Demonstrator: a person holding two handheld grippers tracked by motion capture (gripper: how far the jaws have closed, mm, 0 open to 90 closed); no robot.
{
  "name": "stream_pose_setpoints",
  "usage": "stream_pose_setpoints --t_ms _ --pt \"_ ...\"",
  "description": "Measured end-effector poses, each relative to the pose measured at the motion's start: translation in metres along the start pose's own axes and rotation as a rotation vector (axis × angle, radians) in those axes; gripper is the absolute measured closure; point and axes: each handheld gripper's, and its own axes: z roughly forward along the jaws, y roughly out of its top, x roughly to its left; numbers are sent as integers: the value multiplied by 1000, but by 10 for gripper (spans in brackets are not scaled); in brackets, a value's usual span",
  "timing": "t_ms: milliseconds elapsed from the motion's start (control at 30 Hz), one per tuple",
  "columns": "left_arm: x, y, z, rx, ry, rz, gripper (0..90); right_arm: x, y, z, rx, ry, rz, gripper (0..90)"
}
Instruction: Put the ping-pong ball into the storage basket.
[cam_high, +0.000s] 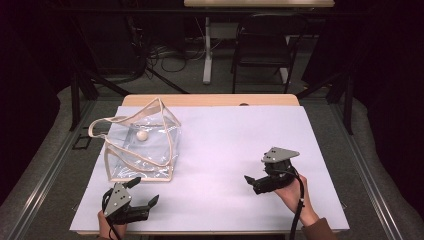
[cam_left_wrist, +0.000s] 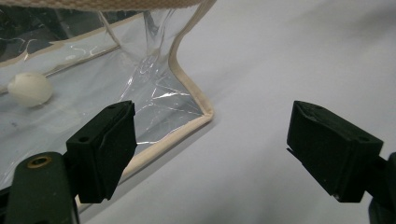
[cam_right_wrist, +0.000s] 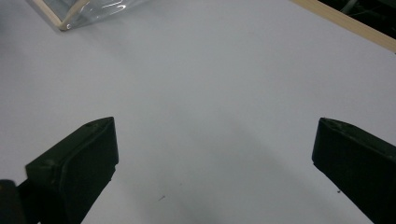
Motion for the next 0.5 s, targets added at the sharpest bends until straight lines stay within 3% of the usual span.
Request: stream_pose_setpoints --t_ms 500 --pt "0 0 0 0 -2 0 160 -1 -27 -6 5 -13 29 2"
